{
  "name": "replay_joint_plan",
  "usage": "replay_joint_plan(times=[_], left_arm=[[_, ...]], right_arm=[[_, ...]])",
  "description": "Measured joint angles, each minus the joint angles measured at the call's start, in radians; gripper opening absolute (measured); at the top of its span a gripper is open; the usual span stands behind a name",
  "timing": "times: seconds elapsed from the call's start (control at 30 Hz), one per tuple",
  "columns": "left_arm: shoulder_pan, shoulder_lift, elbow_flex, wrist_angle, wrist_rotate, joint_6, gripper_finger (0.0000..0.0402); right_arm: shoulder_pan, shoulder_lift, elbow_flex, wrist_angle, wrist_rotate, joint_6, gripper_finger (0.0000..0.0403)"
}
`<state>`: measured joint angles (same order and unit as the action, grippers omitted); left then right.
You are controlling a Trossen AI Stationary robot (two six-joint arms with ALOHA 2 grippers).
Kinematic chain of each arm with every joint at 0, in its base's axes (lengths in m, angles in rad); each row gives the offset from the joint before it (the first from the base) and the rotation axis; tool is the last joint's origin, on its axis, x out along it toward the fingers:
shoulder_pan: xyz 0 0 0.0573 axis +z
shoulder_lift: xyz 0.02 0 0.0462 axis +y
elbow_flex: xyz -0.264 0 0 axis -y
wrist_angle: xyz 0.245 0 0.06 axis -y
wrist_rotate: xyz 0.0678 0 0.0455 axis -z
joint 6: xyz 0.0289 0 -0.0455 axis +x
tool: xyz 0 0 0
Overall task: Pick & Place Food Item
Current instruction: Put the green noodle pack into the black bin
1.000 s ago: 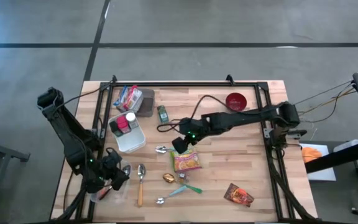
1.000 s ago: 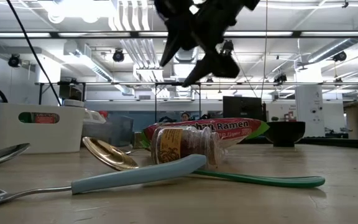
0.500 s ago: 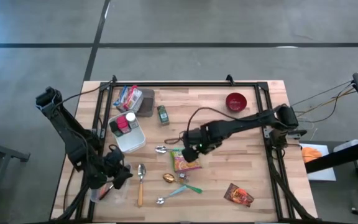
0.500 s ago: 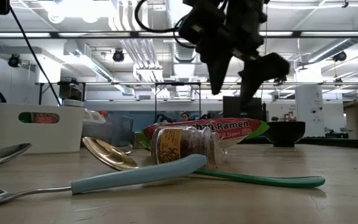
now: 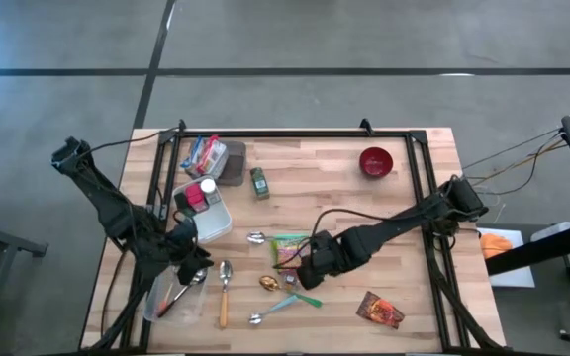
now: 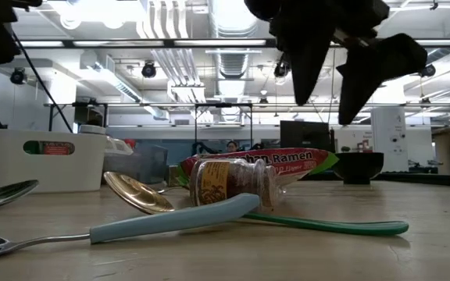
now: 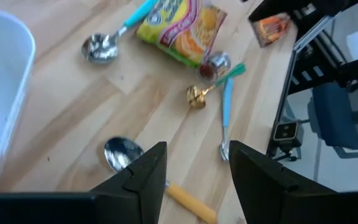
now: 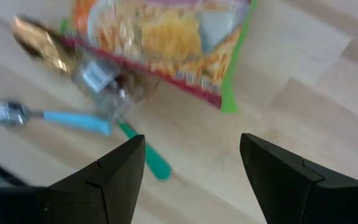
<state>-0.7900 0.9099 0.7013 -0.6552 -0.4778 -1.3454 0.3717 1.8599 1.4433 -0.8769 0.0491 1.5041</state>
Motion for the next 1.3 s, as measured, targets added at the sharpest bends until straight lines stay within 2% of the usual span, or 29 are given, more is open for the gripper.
replay_joint_plan(times=[0.13,0.33,0.6,0.83,0.97,1.13,1.2,1.3], left_arm=[[0.022,-0.032,0.000,0.000,0.027,0.029,0.0175],[0.026,-0.045,0.000,0.000,0.056,0.038,0.0175],[0.026,-0.044,0.000,0.000,0.097,0.040,0.0175],[0.026,-0.045,0.000,-0.002,0.097,0.041,0.0175],[0.032,-0.044,-0.001,0.000,0.097,0.059,0.0175],[0.049,-0.045,-0.001,0.000,0.098,0.062,0.0175],[0.053,-0.045,-0.001,0.000,0.110,0.063,0.0175],[0.054,-0.045,-0.001,0.001,0.124,0.063,0.0175]], right_arm=[[0.012,0.000,-0.016,0.001,0.049,0.031,0.0258],[0.015,0.000,-0.120,0.065,0.012,0.075,0.0258],[0.052,-0.050,-0.254,0.334,0.017,0.177,0.0258],[0.129,-0.138,-0.376,0.386,0.214,0.372,0.0258],[0.154,-0.193,-0.542,0.691,0.367,0.421,0.0258],[0.153,-0.185,-0.696,1.170,0.559,0.315,0.0258],[0.152,-0.182,-0.723,1.240,0.596,0.273,0.0258],[0.152,-0.178,-0.742,1.246,0.606,0.292,0.0258]])
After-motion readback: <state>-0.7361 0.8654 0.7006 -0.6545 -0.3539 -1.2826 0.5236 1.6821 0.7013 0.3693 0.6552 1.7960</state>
